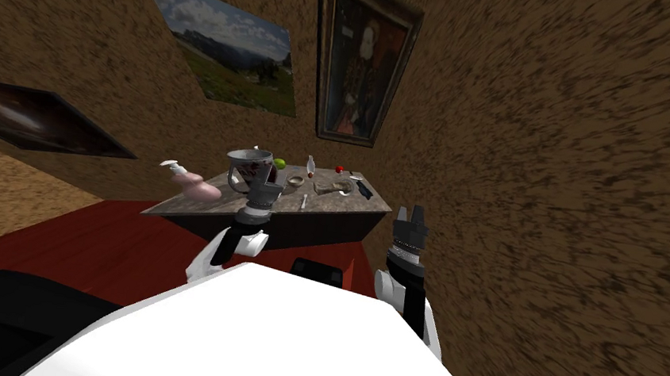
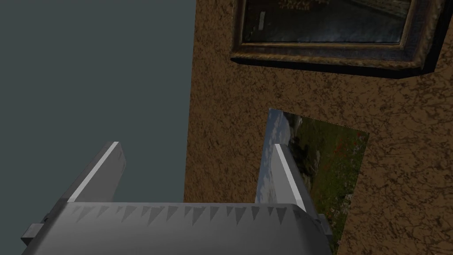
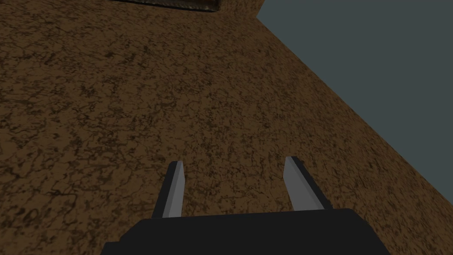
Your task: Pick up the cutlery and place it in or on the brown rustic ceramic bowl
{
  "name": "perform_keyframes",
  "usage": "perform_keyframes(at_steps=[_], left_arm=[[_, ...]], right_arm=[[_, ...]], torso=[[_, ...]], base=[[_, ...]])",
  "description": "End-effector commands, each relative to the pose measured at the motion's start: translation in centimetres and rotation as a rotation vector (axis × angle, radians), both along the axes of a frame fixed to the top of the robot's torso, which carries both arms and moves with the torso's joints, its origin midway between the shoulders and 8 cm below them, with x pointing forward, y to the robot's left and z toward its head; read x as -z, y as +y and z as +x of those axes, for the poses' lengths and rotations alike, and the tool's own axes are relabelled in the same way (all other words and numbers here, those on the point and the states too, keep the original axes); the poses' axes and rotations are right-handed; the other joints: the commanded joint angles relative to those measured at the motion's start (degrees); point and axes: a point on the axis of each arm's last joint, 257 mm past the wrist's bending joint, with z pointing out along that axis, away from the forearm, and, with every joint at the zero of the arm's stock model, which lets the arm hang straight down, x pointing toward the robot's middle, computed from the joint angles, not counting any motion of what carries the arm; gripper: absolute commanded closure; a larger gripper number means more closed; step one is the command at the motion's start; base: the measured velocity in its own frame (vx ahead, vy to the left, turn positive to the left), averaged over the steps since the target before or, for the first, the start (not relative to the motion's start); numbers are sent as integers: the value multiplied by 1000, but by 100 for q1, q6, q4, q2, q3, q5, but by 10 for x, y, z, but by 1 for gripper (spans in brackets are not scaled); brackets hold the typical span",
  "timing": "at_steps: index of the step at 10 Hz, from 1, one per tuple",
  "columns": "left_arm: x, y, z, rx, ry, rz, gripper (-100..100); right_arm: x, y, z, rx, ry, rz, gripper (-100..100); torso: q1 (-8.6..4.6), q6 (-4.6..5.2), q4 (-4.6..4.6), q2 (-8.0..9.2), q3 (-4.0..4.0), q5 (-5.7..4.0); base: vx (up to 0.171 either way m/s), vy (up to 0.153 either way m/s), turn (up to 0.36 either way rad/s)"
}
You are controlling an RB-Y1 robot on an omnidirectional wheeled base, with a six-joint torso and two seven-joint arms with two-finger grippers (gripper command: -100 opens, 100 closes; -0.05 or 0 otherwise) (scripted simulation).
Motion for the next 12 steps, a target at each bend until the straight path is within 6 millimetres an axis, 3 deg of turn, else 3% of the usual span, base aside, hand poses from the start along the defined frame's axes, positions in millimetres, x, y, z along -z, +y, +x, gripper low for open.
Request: perform_keyframes(at_steps=[1, 7, 9, 12], left_arm=[[10, -8, 8, 14, 47, 45, -100], [46, -32, 33, 58, 181, 194, -100], [70, -41, 45, 75, 255, 264, -100], [85, -47, 50, 89, 298, 327, -100]], right_arm=[[0, 0, 0, 0, 0, 0, 0], [0, 0, 0, 0, 0, 0, 0], [0, 0, 0, 0, 0, 0, 0], [0, 0, 0, 0, 0, 0, 0]], torso=[[0, 0, 0, 0, 0, 0], [-6, 1, -1, -5, -3, -1], [-8, 1, -2, -9, -5, -2], [-8, 1, -2, -10, -6, -2]], base=[[-21, 23, 63], [-10, 9, 44], [6, 9, 27], [4, 5, 18]])
